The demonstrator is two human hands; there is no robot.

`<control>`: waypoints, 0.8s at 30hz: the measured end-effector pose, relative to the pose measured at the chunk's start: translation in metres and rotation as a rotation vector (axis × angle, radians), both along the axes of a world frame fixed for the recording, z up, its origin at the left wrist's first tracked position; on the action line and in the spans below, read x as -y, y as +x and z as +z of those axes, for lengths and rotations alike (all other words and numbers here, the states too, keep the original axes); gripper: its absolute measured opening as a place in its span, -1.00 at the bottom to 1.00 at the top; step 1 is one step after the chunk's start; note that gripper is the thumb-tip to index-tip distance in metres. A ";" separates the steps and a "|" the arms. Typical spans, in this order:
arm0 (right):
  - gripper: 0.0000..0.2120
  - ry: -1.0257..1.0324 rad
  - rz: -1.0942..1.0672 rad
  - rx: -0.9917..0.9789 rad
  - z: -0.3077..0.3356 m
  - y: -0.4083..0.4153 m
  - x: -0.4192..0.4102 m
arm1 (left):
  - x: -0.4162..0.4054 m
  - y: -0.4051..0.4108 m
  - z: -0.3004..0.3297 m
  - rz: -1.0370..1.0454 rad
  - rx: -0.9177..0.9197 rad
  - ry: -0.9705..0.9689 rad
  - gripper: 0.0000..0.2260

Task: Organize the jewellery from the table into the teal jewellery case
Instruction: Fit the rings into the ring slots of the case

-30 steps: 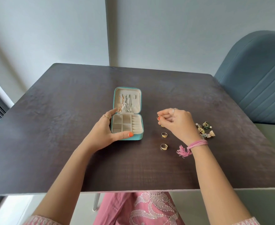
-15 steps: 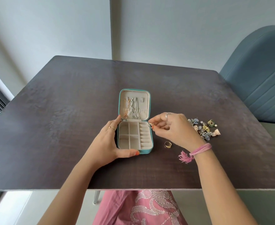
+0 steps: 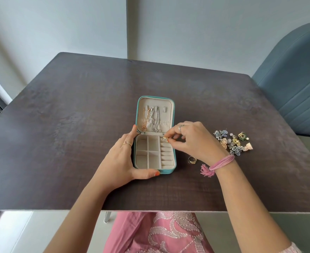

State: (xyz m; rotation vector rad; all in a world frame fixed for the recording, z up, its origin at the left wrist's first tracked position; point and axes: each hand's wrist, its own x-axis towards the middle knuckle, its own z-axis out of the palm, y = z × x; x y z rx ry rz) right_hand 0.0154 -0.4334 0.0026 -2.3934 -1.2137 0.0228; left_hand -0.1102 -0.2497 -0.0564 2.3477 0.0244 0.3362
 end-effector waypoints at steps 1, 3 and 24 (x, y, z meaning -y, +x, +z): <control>-0.86 -0.006 0.006 0.007 0.000 0.000 0.000 | 0.000 0.000 0.000 -0.001 0.004 0.003 0.14; -0.86 -0.031 0.028 0.033 0.000 0.000 -0.001 | -0.001 0.000 0.001 -0.002 0.002 0.001 0.14; -0.75 0.151 -0.218 -0.055 -0.005 0.001 0.055 | -0.002 0.001 -0.002 0.027 -0.026 0.005 0.17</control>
